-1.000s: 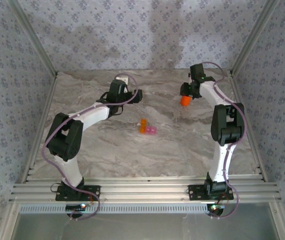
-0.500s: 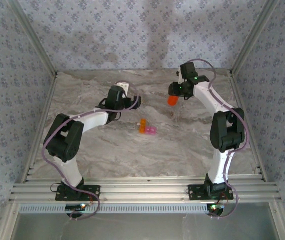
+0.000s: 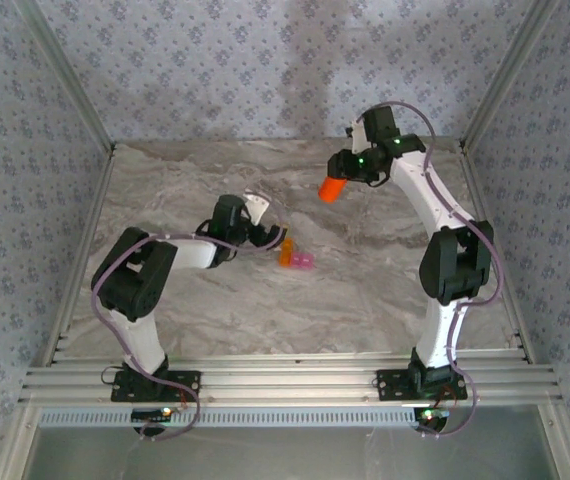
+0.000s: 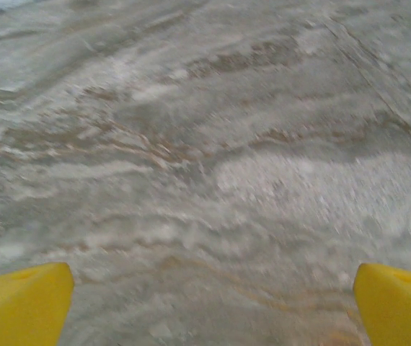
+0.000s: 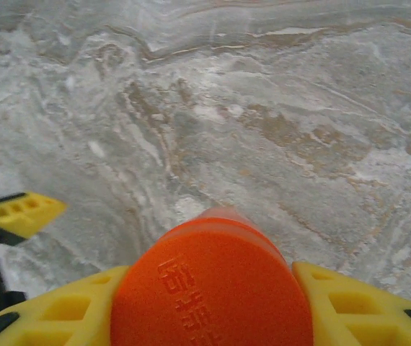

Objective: Sort the pills into containers

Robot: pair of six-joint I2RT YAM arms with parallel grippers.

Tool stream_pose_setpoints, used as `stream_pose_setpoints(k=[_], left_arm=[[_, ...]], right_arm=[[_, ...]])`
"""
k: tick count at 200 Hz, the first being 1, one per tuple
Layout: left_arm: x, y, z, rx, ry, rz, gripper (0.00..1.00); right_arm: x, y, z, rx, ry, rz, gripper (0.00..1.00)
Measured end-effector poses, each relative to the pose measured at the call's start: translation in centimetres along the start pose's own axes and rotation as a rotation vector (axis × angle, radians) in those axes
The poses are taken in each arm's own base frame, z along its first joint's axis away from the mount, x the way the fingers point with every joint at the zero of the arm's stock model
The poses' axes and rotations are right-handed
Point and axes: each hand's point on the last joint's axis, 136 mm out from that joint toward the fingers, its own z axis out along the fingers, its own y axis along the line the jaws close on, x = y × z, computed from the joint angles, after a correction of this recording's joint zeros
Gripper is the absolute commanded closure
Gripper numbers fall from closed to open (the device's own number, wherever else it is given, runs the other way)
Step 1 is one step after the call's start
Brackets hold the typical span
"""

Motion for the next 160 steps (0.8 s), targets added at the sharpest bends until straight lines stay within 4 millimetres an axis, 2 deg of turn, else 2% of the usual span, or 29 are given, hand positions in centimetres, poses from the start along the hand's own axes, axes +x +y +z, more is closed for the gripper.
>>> stream_pose_setpoints(k=[12,40,65,160], left_arm=[[0.1,-0.5,-0.1,0.029,-0.013,0.019,0.01],[-2.4,-1.3,-0.4,0.08,-0.119,0.064,0.01],[-3.7,-1.9,-0.6,0.109,-0.175,0.089,0.01],[-6.4,-4.1,-2.4,0.219,-0.267,0.13,0.05]], right_arm=[[-0.2,0.6,-0.3,-0.027,0.003,-0.003,0.67],[0.1,1.7,-0.2,-0.083,0.024,-0.007,0.67],[0.7,2.8,0.2,-0.123,0.049,-0.011,0.67],[3.2,8.5,1.3,-0.235,0.119,-0.082,0.67]])
